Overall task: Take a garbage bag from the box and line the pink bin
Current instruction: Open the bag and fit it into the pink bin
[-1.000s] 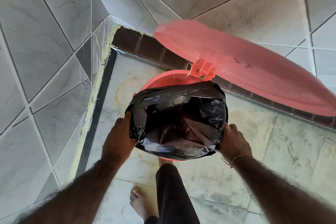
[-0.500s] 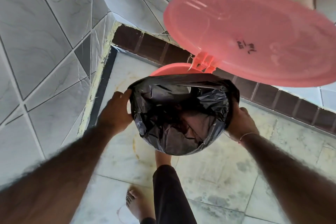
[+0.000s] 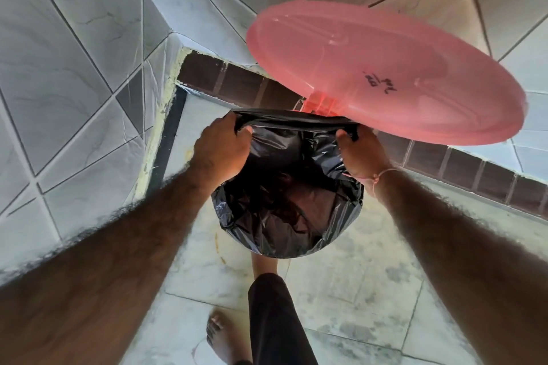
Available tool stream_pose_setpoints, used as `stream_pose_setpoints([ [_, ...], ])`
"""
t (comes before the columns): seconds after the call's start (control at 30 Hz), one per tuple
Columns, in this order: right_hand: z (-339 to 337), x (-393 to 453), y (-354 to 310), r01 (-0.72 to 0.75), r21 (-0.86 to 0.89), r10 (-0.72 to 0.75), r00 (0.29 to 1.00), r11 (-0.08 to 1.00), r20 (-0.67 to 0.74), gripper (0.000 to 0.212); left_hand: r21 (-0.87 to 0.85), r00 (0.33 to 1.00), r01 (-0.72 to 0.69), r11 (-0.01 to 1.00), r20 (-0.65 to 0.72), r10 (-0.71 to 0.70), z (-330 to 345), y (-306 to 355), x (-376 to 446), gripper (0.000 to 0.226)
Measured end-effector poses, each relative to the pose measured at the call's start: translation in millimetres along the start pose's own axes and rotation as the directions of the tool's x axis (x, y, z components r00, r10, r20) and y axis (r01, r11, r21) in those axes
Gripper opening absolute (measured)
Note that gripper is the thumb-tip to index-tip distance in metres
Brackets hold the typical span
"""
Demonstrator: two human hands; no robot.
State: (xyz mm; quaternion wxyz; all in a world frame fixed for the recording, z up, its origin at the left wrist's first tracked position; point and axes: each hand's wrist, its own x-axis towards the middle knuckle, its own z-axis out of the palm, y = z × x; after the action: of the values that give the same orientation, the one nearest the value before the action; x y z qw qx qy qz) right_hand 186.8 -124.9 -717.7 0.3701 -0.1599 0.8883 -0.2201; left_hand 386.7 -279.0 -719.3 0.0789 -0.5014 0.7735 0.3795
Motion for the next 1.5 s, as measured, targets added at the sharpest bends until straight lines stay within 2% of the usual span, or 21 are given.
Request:
stream_pose_setpoints([
  [0.07,-2,-5,-3,0.014,0.072,-0.013,1.0,0.997,-0.02,0.033,-0.097,0.997,-0.077,0.992,0.021,0.079,0,0,-2,0.039],
  [0.13,-5,-12,-5,0.075,0.111,-0.073,0.997,0.991,-0.022,0.027,-0.096,0.977,-0.194,0.976,0.065,0.201,-1,0,-5,0.045],
  [0.2,-7,-18,-9,0.091,0.159,-0.086,0.996,0.983,-0.035,0.026,-0.088,0.964,-0.227,0.97,0.122,0.237,-1,1,-4,0.048],
  [0.27,-9,-13,-7,0.061,0.186,-0.055,0.998,0.981,-0.036,0.023,-0.254,0.978,-0.095,0.963,0.155,0.137,-5,10,1,0.046],
  [0.33,-13,-6,-2,-0.001,0.196,-0.001,1.0,0.981,0.011,0.026,-0.422,0.987,0.058,0.905,0.162,0.013,-10,18,6,0.036],
  [0.4,-15,1,13,-0.112,0.242,0.102,0.993,0.964,0.054,0.036,-0.465,0.98,0.181,0.867,0.164,-0.117,-12,19,10,0.022],
  [0.43,-18,0,22,-0.189,0.274,0.174,0.982,0.943,0.076,0.035,-0.454,0.971,0.234,0.86,0.156,-0.181,-12,14,11,0.024],
  [0.53,-26,-17,43,-0.403,0.373,0.345,0.914,0.836,0.215,0.03,-0.455,0.96,0.279,0.846,0.106,-0.26,-14,-3,9,0.042],
  [0.63,-30,-35,60,-0.472,0.407,0.427,0.882,0.782,0.201,0.036,-0.437,0.961,0.272,0.857,0.073,-0.268,-20,-17,3,0.033],
  [0.7,-29,-49,64,-0.464,0.422,0.423,0.885,0.779,0.194,0.037,-0.442,0.955,0.29,0.849,0.077,-0.287,-20,-30,-5,0.029],
  [0.8,-30,-68,69,-0.478,0.386,0.424,0.878,0.789,0.221,0.037,-0.532,0.936,0.335,0.778,0.09,-0.341,-20,-46,-22,0.014],
  [0.87,-34,-80,69,-0.477,0.4,0.433,0.879,0.783,0.199,0.039,-0.493,0.946,0.306,0.815,0.06,-0.319,-25,-50,-38,0.009],
  [0.97,-51,-91,59,-0.422,0.526,0.45,0.889,0.738,0.082,0.033,-0.381,0.952,0.271,0.884,-0.031,-0.305,-35,-52,-58,0.02],
  [1.07,-81,-98,32,-0.295,0.707,0.407,0.913,0.643,0.01,0.037,-0.463,0.952,0.268,0.845,-0.005,-0.305,-54,-38,-74,0.02],
  [1.17,-114,-104,-4,-0.191,0.811,0.278,0.96,0.553,0.037,0.059,-0.63,0.966,0.225,0.743,0.044,-0.255,-80,-1,-76,0.011],
  [1.2,-121,-105,-17,-0.188,0.817,0.245,0.968,0.545,0.06,0.062,-0.662,0.975,0.188,0.726,0.039,-0.217,-89,14,-74,0.014],
  [1.27,-132,-105,-39,-0.229,0.792,0.226,0.967,0.566,0.118,0.064,-0.668,0.992,0.079,0.74,-0.018,-0.122,-105,44,-72,0.035],
  [1.33,-136,-110,-50,-0.278,0.739,0.26,0.955,0.614,0.144,0.057,-0.655,0.997,-0.014,0.755,-0.069,-0.041,-115,73,-78,0.058],
  [1.37,-137,-112,-51,-0.292,0.716,0.283,0.949,0.634,0.136,0.049,-0.649,0.997,-0.034,0.76,-0.072,-0.016,-118,85,-79,0.062],
  [1.43,-133,-119,-49,-0.3,0.706,0.312,0.943,0.641,0.117,0.032,-0.638,0.998,-0.023,0.77,-0.063,-0.023,-122,98,-84,0.058],
  [1.5,-125,-129,-41,-0.295,0.709,0.321,0.942,0.641,0.101,0.021,-0.646,0.99,0.027,0.763,-0.089,-0.11,-122,93,-89,0.048],
])
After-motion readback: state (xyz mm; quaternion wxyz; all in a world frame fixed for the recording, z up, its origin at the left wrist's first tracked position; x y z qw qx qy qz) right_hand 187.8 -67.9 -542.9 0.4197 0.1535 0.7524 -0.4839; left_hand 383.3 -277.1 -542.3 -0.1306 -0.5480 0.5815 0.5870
